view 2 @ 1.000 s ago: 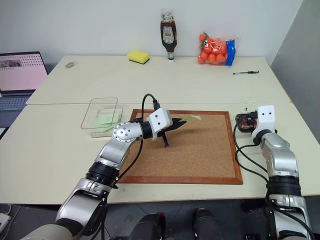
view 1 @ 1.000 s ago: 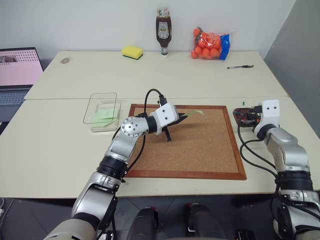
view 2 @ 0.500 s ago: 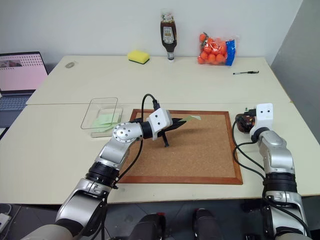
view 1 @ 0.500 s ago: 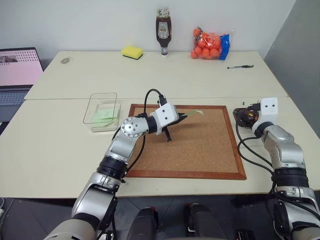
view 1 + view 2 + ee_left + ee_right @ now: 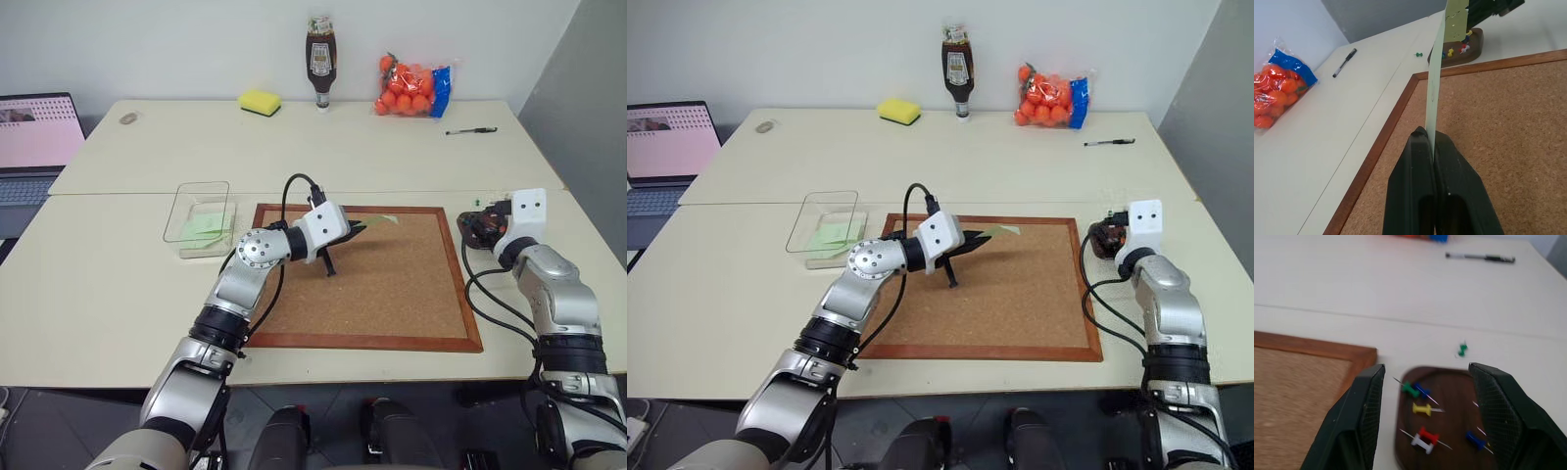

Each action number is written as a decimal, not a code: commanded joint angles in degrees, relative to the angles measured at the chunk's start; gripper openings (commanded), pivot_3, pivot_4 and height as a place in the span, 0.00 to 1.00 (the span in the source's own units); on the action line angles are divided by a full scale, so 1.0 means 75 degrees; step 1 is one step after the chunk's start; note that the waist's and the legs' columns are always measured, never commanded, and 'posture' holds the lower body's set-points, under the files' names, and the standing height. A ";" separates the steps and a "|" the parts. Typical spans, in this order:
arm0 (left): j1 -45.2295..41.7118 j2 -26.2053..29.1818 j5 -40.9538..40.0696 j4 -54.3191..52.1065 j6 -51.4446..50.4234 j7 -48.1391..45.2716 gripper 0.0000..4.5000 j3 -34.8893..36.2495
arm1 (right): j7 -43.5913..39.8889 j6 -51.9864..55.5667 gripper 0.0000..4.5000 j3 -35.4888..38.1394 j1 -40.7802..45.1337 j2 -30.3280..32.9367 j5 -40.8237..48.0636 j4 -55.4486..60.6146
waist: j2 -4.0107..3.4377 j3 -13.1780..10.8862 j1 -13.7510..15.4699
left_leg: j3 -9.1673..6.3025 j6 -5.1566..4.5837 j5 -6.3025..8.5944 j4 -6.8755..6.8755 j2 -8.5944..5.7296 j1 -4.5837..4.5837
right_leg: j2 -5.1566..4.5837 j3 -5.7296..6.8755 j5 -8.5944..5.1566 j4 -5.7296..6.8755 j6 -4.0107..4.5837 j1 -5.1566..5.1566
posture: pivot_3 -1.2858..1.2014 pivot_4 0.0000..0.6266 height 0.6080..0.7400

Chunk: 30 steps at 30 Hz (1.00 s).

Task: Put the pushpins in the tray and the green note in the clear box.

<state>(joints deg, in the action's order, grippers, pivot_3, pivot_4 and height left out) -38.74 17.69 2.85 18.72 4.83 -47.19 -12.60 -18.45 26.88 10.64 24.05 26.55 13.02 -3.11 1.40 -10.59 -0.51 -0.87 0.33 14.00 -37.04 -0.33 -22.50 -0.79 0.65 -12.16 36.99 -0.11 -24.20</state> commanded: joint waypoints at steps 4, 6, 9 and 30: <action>0.0492 0.1108 -0.0774 -0.2284 -0.2350 0.0400 0.00 0.1511 | -0.2057 0.0037 0.64 -0.1137 -0.0668 0.0287 0.1077 0.3138 | -0.0002 -0.0001 -0.0117 | -0.0009 0.0000 0.0000 0.0001 0.0004 0.0004 | 0.0000 0.0005 0.0000 0.0004 0.0000 0.0000 | 0.52 0.24 1.00; 0.0929 0.1535 -0.0891 -0.3030 -0.3352 0.0592 0.00 0.2010 | -0.2530 0.0245 0.64 -0.1658 -0.0390 0.0261 0.1316 0.3536 | -0.0002 -0.0002 -0.0189 | -0.0008 0.0000 0.0000 -0.0001 0.0004 0.0008 | -0.0002 0.0002 0.0000 0.0009 0.0000 0.0001 | 0.52 0.24 1.00; 0.1349 0.1855 -0.1010 -0.3537 -0.4430 0.0982 0.00 0.2522 | -0.2906 0.0443 0.64 -0.2218 0.0109 0.0204 0.1343 0.3466 | 0.0007 -0.0007 -0.0196 | -0.0024 0.0001 0.0000 -0.0001 0.0017 0.0027 | -0.0010 0.0016 0.0000 0.0010 0.0000 0.0015 | 0.52 0.24 1.00; -0.0112 0.1348 -0.1918 -0.1922 -0.8376 0.3756 0.09 0.4443 | -0.3645 0.0637 0.65 -0.3596 0.2705 -0.0917 0.0548 0.1551 | 0.0016 -0.0008 -0.0039 | -0.0036 0.0006 -0.0002 -0.0008 -0.0007 -0.0012 | -0.0049 0.0026 0.0006 0.0003 0.0008 -0.0009 | 0.52 0.24 1.00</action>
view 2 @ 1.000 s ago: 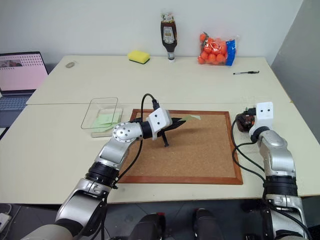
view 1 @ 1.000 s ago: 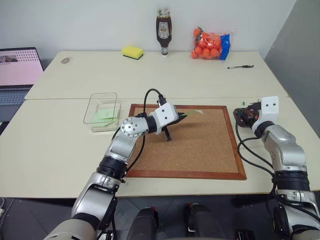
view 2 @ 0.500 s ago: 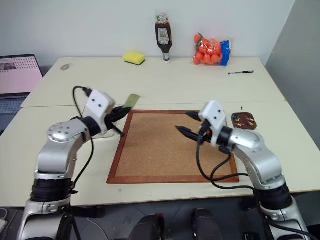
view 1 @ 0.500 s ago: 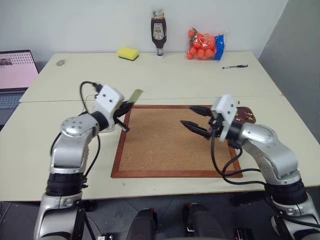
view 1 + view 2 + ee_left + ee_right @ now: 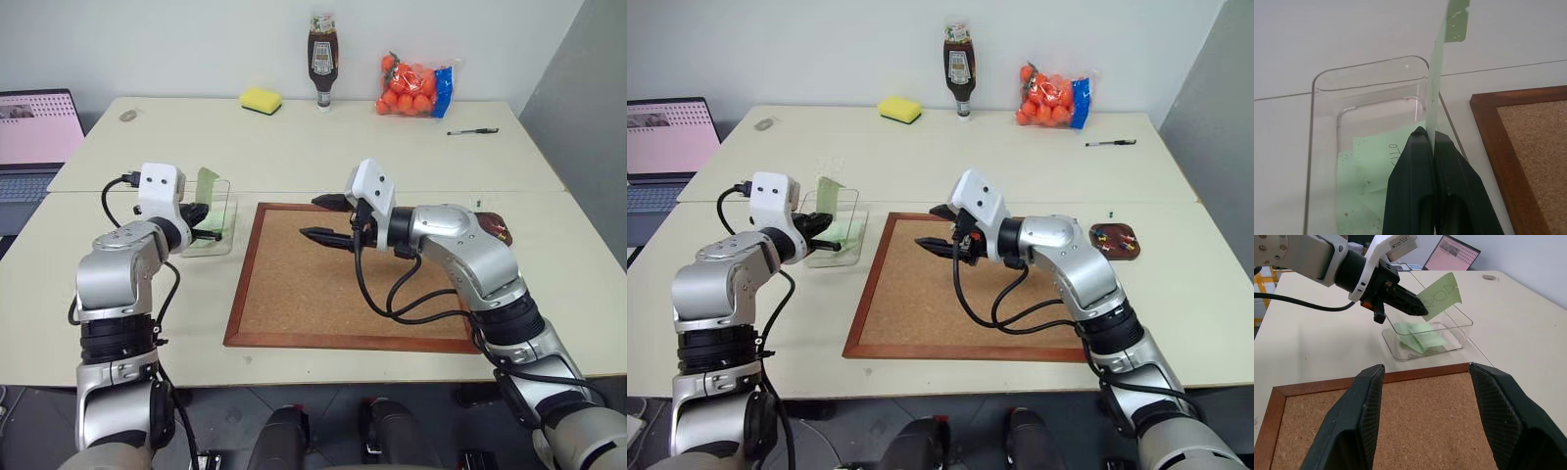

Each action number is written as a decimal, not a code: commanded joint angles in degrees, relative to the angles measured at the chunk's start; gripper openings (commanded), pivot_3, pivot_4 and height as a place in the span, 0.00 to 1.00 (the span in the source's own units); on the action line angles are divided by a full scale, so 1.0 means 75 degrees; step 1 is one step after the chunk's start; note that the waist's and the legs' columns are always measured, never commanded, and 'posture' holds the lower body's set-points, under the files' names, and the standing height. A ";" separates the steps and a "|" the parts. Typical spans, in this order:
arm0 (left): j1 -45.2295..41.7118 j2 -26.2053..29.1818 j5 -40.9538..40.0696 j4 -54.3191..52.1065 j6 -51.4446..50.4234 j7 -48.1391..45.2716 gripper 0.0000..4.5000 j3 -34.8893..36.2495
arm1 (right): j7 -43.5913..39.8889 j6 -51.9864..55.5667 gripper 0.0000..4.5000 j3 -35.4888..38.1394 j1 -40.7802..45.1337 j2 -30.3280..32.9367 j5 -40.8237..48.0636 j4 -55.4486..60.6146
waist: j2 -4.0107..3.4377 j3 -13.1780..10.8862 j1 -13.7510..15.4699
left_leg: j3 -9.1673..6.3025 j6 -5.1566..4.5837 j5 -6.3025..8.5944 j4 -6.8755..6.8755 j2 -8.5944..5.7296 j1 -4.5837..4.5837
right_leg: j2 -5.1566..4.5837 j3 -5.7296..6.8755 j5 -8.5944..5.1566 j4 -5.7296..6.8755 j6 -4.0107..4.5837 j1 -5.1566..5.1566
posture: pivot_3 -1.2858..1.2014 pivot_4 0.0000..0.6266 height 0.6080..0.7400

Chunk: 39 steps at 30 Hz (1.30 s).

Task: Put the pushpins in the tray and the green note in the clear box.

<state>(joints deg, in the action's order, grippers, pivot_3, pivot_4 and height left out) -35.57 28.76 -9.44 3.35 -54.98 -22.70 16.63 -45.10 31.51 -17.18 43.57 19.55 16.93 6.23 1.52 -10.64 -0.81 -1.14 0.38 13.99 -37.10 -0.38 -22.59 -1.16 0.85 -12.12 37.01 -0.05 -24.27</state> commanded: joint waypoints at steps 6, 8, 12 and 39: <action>-0.1037 -0.0558 -0.0557 0.0346 -0.1018 0.1415 0.36 0.1252 | -0.0337 0.0174 0.65 0.0138 0.0008 0.0189 0.0145 0.0541 | 0.0002 0.0000 -0.0002 | -0.0010 0.0002 -0.0001 -0.0005 0.0003 0.0006 | 0.0003 0.0009 0.0001 0.0014 0.0002 0.0002 | 0.52 0.24 1.00; -0.1121 -0.0615 -0.0581 0.0329 -0.1059 0.1646 0.45 0.1345 | -0.0397 0.0209 0.65 0.0128 -0.0019 0.0235 0.0137 0.0587 | 0.0002 0.0000 -0.0010 | -0.0009 0.0002 -0.0001 -0.0005 0.0003 0.0005 | 0.0003 0.0009 0.0001 0.0013 0.0001 0.0002 | 0.52 0.24 1.00; -0.1250 -0.0634 -0.0657 0.0284 -0.1146 0.1912 0.62 0.1419 | -0.0431 0.0245 0.65 0.0136 -0.0025 0.0246 0.0127 0.0598 | 0.0002 0.0000 -0.0010 | -0.0009 0.0004 -0.0002 -0.0002 0.0003 0.0005 | 0.0002 0.0007 0.0002 0.0009 0.0003 0.0002 | 0.52 0.24 1.00; 0.2088 0.0036 -0.0765 -0.2912 0.3090 -0.1140 0.94 -0.2095 | 0.1430 -0.0090 0.65 0.2224 -0.3656 0.0818 0.0008 0.2763 | 0.0002 0.0000 0.0071 | 0.0022 0.0022 -0.0010 0.0008 0.0006 0.0019 | 0.0002 -0.0021 0.0000 0.0001 0.0007 0.0006 | 0.52 0.24 1.00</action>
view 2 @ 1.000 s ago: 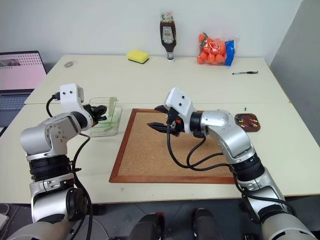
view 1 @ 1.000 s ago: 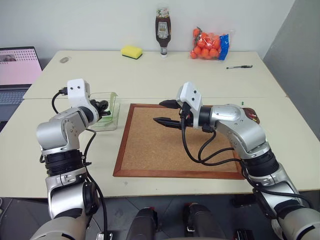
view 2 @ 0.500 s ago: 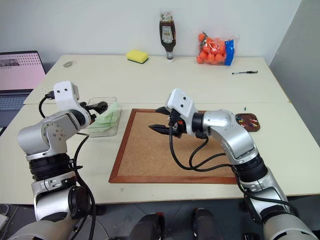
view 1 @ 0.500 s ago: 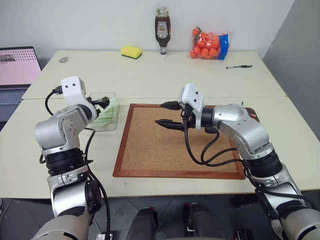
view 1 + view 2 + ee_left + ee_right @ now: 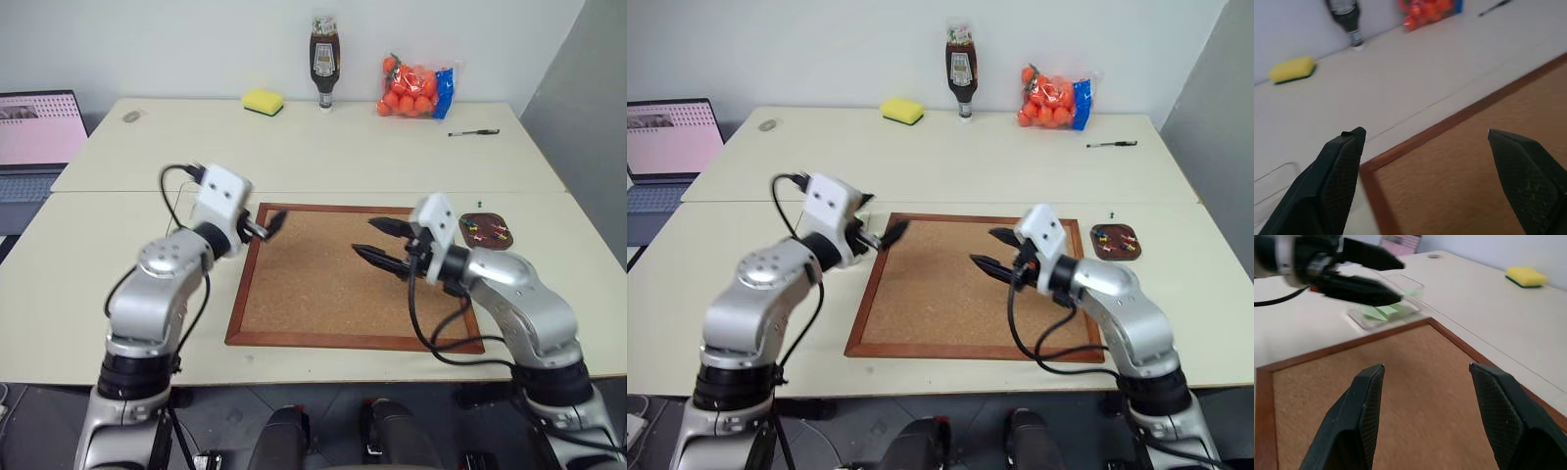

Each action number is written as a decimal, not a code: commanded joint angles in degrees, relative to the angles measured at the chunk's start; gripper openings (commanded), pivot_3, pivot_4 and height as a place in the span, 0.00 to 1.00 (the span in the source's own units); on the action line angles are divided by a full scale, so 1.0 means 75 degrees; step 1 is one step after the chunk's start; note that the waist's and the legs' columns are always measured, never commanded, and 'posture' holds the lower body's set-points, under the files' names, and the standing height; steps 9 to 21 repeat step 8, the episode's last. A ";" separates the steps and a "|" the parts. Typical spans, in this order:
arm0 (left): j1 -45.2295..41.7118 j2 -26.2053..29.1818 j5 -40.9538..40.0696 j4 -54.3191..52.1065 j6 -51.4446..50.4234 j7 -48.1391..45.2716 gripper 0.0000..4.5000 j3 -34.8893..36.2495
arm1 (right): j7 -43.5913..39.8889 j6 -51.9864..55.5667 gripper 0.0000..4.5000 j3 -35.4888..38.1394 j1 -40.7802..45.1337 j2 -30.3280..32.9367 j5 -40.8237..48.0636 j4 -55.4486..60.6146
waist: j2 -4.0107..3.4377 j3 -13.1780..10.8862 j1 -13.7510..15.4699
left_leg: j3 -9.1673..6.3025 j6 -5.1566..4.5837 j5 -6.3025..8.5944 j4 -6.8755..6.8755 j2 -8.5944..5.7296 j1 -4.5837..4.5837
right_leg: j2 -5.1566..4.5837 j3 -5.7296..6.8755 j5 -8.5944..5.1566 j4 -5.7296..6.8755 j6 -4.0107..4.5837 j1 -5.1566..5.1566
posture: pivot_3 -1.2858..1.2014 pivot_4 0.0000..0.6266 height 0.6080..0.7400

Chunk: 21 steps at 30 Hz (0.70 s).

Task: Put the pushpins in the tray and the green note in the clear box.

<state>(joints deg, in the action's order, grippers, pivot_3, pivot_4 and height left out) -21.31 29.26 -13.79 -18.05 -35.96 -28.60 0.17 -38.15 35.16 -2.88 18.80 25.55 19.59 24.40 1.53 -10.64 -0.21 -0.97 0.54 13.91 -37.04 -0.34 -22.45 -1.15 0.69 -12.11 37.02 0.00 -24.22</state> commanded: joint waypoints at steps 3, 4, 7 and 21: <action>0.0353 -0.0108 -0.0374 0.0149 0.0690 -0.0499 0.94 0.0266 | 0.0817 -0.1086 0.65 0.0550 -0.0948 -0.0109 -0.0509 0.0307 | 0.0000 0.0000 0.0009 | -0.0018 -0.0001 -0.0001 -0.0001 0.0006 0.0005 | 0.0014 0.0017 0.0003 0.0007 0.0007 0.0002 | 0.52 0.24 1.00; 0.0368 -0.0135 -0.0446 0.0204 0.0671 -0.0508 0.94 0.0331 | 0.0886 -0.1185 0.65 0.0595 -0.1089 -0.0164 -0.0494 0.0300 | 0.0000 0.0000 0.0010 | -0.0022 -0.0001 -0.0001 -0.0002 0.0006 0.0008 | 0.0015 0.0021 0.0002 0.0008 0.0007 0.0007 | 0.52 0.24 1.00; 0.0410 -0.0124 -0.0494 0.0356 0.0898 -0.0600 0.94 0.0423 | 0.0994 -0.1506 0.65 0.0577 -0.1405 -0.0292 -0.0526 0.0218 | 0.0000 0.0000 -0.0008 | -0.0016 -0.0002 -0.0001 -0.0007 0.0005 0.0010 | 0.0015 0.0017 0.0003 0.0006 0.0006 0.0012 | 0.52 0.24 1.00; 0.0433 -0.0099 -0.0454 0.0396 0.0986 -0.0623 0.94 0.0419 | 0.1029 -0.1569 0.65 0.0568 -0.1455 -0.0347 -0.0520 0.0178 | 0.0000 0.0000 -0.0008 | -0.0013 -0.0002 -0.0001 -0.0006 0.0004 0.0010 | 0.0015 0.0014 0.0003 0.0003 0.0004 0.0011 | 0.52 0.24 1.00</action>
